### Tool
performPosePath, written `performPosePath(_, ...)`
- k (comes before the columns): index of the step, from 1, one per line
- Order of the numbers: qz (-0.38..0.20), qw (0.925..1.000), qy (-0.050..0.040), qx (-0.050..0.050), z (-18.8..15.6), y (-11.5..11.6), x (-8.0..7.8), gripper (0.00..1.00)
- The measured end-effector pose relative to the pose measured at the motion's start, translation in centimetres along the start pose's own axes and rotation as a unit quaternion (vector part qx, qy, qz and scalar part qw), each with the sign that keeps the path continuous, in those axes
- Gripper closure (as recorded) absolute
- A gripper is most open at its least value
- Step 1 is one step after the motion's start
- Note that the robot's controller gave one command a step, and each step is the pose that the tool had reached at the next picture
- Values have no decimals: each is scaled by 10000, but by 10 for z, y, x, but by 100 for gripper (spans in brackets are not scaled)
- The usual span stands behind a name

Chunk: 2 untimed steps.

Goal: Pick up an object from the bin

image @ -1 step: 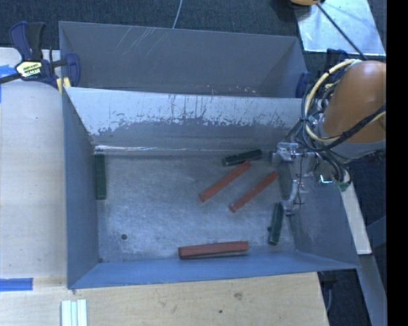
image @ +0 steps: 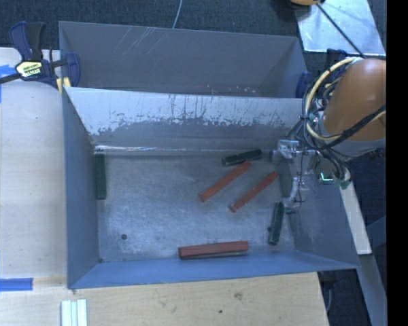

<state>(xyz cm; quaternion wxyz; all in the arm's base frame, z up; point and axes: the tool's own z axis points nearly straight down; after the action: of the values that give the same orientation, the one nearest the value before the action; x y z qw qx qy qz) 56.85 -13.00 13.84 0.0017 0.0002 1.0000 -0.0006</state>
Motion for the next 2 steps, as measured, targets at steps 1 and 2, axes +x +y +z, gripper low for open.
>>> performPosePath(1,57,10000,-30,5,45,13,10,0)
performPosePath(2,-266,9996,-11,0,67,24,-30,100)
